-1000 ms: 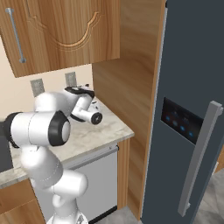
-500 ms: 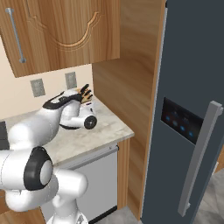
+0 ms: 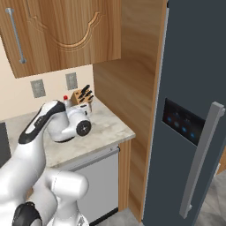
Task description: Take the bottled waters from the counter and place them in the freezer to freeze. Close the freezer door after placing the bottles.
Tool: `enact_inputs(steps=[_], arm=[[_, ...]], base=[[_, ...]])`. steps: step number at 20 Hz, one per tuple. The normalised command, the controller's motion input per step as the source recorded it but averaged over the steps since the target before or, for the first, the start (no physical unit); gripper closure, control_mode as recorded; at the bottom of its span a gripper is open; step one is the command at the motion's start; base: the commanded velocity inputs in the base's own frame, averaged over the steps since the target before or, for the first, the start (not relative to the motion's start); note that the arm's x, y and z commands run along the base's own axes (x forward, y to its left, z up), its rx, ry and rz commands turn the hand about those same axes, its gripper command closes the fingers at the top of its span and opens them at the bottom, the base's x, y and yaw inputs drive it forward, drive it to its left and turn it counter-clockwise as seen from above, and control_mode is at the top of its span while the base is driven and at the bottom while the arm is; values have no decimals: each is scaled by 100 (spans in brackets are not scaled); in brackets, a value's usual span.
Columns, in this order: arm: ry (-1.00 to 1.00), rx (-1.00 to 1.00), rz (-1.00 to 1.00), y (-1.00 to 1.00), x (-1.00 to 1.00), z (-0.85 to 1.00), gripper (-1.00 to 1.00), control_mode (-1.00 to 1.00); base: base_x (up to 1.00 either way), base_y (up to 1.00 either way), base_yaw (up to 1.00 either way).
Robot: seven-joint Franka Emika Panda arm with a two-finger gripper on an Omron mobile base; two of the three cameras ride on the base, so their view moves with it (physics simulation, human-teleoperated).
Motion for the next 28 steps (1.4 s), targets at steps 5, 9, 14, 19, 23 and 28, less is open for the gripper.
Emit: enact_inputs(steps=[5,9,14,19,23,28], arm=[[0,5,1,-23,-48,18,100,-100],[0,4,2,-28,-38,3,100,-100],[9,2,3,-9,-23,11,100,-100],[17,0,3,0,-15,8,100,-100],[14,0,4,0,-23,6,100,-100],[-1,0,12,0,-41,18,100,-100]], base=[[0,0,0],[0,0,0],[0,0,0],[0,0,0],[0,0,0],[0,0,0]])
